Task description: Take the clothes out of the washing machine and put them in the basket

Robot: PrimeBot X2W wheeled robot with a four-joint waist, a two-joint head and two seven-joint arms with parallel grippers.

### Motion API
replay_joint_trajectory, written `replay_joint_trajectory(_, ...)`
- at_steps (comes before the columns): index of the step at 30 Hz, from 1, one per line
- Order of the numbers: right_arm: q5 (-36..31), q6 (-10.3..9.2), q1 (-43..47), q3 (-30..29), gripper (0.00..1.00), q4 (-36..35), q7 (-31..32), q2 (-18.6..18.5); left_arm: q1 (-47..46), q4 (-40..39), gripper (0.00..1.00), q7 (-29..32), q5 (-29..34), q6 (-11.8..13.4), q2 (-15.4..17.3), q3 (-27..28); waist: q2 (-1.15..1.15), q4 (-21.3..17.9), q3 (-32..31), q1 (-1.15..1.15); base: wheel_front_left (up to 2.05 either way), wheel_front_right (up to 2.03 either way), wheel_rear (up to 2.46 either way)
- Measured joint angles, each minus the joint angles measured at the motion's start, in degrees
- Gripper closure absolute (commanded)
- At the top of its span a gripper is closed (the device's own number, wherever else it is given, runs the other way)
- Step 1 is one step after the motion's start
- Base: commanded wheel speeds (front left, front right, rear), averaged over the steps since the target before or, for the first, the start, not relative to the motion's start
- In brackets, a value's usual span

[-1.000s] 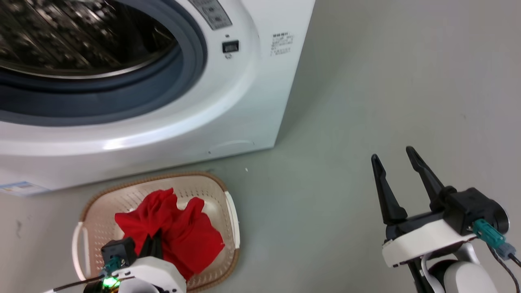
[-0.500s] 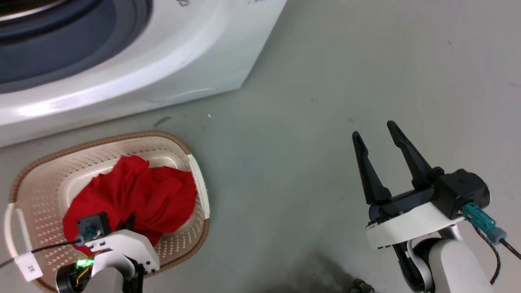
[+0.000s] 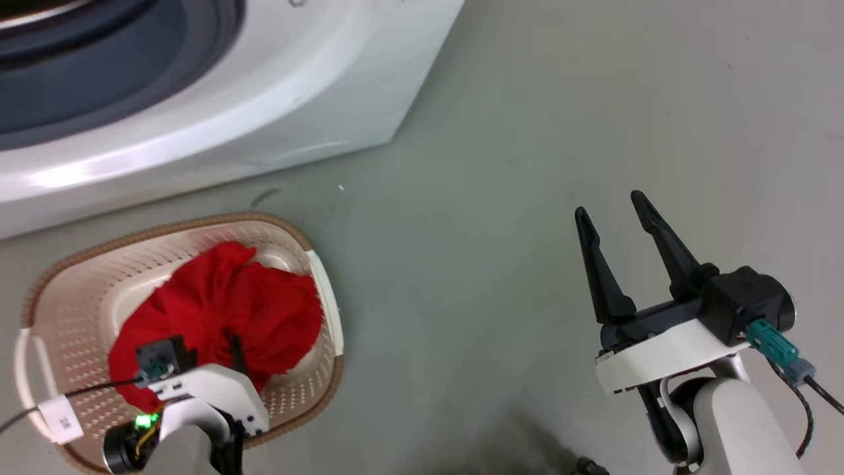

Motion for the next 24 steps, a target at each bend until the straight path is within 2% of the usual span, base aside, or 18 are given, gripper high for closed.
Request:
replay_joint_trajectory(8, -1.7, 0.0, 2.3, -2.5, 0.0, 1.1, 1.0, 0.0, 6.3, -3.8, 0.0, 0.0, 0.0, -1.2, -2.5, 0.5, 0.0, 3.0, -8.0, -0.01, 0.0, 0.0, 0.0)
replay_joint_trajectory(9, -2.2, 0.0, 3.4, -3.4, 0.0, 1.0, 1.7, 0.0, 7.8, -5.2, 0.0, 0.0, 0.0, -1.6, -3.1, 0.6, 0.0, 3.9, -10.7, -0.01, 0.0, 0.0, 0.0)
replay_joint_trajectory(16, -3.1, 0.0, 7.0, -5.3, 0.0, 0.0, 3.5, 0.0, 12.1, -9.8, 0.0, 0.0, 0.0, -2.2, -3.8, 0.4, 0.0, 6.7, -18.4, -0.01, 0.0, 0.0, 0.0)
replay_joint_trajectory(24, -3.6, -0.01, 10.5, -7.2, 0.0, -1.8, 5.7, 0.0, 15.6, -20.9, 0.0, 0.0, 1.0, -2.0, -3.9, 0.0, 0.0, 10.4, -26.8, -0.02, 0.0, 0.0, 0.0)
